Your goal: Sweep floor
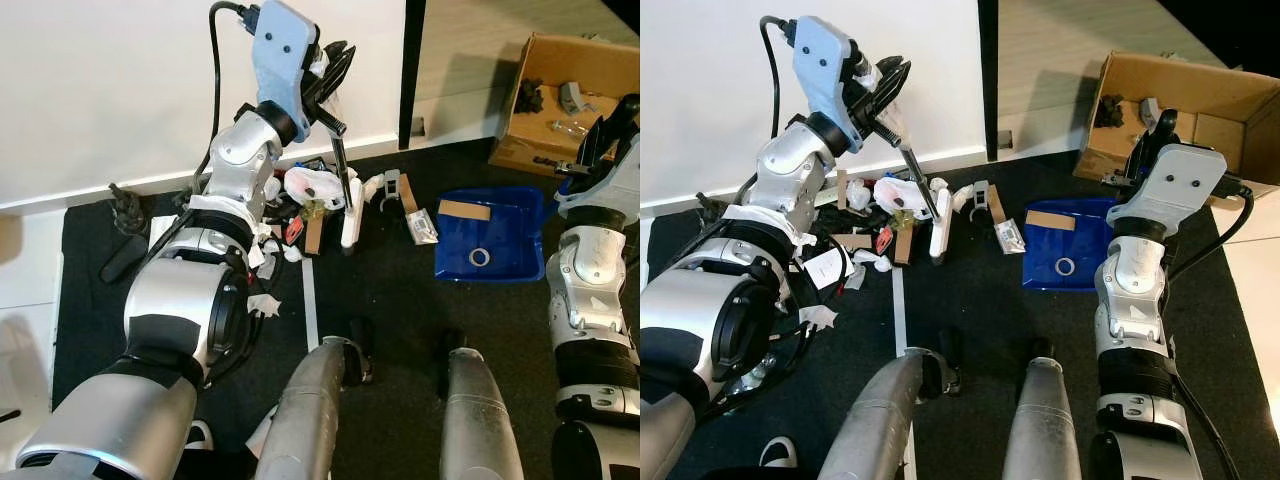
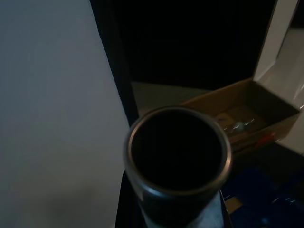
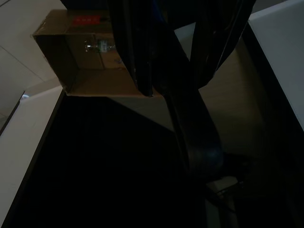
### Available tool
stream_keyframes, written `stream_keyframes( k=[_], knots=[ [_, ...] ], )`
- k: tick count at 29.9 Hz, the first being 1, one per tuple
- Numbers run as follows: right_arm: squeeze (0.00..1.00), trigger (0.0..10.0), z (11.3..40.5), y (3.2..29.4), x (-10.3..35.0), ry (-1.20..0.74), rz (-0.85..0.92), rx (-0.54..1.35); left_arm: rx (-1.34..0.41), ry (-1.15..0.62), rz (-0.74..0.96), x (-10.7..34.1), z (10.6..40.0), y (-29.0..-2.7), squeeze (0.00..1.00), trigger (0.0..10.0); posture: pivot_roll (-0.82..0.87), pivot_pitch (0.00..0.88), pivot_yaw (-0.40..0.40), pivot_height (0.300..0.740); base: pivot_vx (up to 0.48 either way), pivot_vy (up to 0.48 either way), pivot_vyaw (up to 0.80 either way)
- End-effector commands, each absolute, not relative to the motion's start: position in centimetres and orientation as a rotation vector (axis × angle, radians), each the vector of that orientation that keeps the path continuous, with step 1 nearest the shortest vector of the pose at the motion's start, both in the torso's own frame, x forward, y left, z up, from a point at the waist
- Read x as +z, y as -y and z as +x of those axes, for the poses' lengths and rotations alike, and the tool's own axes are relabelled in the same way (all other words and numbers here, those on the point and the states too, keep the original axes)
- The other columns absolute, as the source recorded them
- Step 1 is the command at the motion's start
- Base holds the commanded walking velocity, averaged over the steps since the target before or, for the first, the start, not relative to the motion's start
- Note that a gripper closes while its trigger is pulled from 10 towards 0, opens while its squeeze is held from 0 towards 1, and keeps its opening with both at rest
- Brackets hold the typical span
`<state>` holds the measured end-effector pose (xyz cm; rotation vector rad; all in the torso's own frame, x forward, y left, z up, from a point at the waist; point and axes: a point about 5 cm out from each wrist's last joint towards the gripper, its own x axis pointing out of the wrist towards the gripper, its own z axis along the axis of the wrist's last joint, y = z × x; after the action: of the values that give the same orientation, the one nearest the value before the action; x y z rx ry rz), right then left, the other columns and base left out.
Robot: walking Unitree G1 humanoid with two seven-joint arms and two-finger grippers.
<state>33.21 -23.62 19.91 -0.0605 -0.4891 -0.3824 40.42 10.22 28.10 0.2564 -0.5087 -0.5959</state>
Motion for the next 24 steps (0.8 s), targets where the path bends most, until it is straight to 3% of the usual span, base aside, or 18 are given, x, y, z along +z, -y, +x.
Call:
stream_keyframes(
  k=[1,11,14,24],
  knots=[
    [0.00,10.0,32.9,23.0,16.2,0.323,-0.013,-0.378,-0.562,0.522,0.364,28.2,40.4,-10.5,0.00,10.0,-0.10,0.547,0.269,0.740,0.000,0.000,0.00],
    [0.00,10.0,32.3,22.6,16.7,0.336,-0.017,-0.367,-0.501,0.472,0.436,27.5,40.8,-10.1,0.00,10.0,-0.14,0.582,0.279,0.740,0.000,0.000,0.00],
    [0.00,10.0,31.9,22.4,16.8,0.339,-0.018,-0.363,-0.497,0.369,0.207,26.6,41.2,-10.3,0.00,10.0,-0.15,0.592,0.283,0.740,0.000,0.000,0.00],
    [0.00,10.0,31.1,22.4,17.3,0.346,-0.021,-0.365,-0.530,0.328,-0.074,26.7,41.4,-9.4,0.00,10.0,-0.19,0.611,0.291,0.740,0.000,0.000,0.00]
  ],
)
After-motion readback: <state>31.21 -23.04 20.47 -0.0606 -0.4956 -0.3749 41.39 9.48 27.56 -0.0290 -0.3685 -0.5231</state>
